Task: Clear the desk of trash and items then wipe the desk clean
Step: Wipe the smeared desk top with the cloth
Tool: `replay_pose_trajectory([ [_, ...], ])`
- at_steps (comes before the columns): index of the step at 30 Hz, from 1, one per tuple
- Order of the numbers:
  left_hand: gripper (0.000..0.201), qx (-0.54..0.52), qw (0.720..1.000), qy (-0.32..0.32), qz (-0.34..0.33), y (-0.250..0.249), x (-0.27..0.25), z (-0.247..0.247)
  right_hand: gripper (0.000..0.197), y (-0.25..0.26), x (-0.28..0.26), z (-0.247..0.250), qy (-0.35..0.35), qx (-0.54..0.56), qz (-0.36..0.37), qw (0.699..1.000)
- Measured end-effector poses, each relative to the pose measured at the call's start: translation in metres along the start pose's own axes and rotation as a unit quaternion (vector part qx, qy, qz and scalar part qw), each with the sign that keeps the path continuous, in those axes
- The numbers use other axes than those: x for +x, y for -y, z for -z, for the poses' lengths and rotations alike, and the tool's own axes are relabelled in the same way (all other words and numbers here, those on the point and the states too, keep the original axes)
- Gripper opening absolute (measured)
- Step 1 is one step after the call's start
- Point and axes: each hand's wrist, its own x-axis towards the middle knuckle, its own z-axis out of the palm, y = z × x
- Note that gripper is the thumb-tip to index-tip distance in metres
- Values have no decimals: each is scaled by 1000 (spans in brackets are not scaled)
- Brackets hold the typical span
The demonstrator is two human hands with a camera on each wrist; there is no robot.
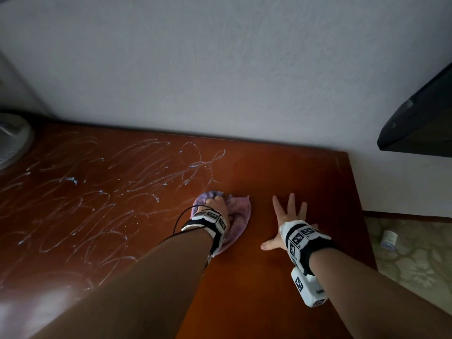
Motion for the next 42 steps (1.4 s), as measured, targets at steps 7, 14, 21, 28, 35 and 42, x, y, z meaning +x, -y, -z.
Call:
replay_pose_trajectory([
  [7,62,14,999,-27,-17,-11,12,17,143,4,8,3,20,-9,-15,1000],
  [14,62,63,995,-39,-67,0,8,8,142,5,10,6,40,-7,-15,999],
  [21,66,15,994,-87,-60,-26,51,56,142,5,14,3,51,-5,-16,999],
  [28,60,35,993,-94,-55,-25,41,27,142,6,12,5,49,-13,-13,999],
  [35,68,0,988,-148,-46,-43,72,59,144,8,17,6,61,-20,-26,998],
  [42,42,36,975,-210,-66,-53,41,30,147,9,18,8,57,-15,-27,998],
])
